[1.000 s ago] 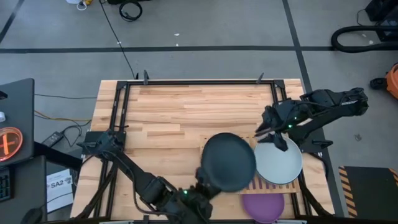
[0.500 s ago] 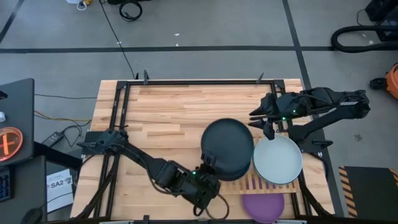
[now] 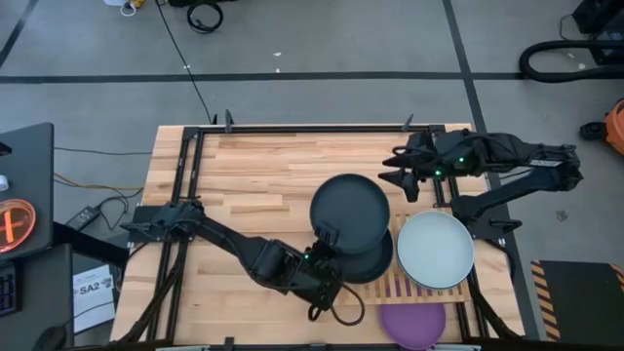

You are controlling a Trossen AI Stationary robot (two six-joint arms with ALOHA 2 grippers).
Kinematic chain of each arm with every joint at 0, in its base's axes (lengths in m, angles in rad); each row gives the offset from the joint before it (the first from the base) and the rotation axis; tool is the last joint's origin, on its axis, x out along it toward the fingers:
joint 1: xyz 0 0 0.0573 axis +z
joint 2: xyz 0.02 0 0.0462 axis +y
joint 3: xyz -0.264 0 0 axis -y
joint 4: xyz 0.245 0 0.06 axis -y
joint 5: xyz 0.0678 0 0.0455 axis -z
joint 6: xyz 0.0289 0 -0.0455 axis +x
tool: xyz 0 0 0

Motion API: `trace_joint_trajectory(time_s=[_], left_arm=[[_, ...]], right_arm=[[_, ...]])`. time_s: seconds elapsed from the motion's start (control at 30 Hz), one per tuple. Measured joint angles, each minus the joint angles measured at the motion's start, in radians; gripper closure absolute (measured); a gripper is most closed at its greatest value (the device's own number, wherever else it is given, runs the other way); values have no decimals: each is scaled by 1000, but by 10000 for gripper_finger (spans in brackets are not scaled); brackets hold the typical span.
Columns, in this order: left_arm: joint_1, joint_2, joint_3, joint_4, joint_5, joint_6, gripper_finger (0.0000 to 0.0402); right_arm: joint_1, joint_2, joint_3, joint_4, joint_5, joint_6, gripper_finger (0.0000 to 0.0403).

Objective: Place and stack plates onto a shelf
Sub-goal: Stack the black plate on top of the black plate

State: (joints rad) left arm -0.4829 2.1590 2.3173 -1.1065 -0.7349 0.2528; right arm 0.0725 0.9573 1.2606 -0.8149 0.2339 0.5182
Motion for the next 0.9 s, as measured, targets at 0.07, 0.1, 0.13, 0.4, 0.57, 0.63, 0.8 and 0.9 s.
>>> trace_joint_trajectory(time_s=[0.07,0.1,0.13,0.4,0.57,0.63,0.8,0.9], left_arm=[[2,0,0,1,0,2,386],[3,0,0,1,0,3,386],[2,0,0,1,0,2,386],[-9,1,0,25,149,-6,386],[-23,1,0,66,210,-6,386],[-28,1,0,73,240,-6,386],[-27,1,0,72,318,-6,382],[-27,1,0,71,322,-6,372]], right_arm=[[-2,10,0,-8,-34,-3,171],[-2,15,0,-10,-52,-3,171],[-2,20,0,-10,-69,-3,171],[-2,39,0,-10,-108,-8,171],[-2,39,0,-10,-108,-56,171],[-2,39,0,-10,-108,-57,171],[-2,39,0,-10,-107,-58,171],[-2,39,0,-10,-107,-58,171]])
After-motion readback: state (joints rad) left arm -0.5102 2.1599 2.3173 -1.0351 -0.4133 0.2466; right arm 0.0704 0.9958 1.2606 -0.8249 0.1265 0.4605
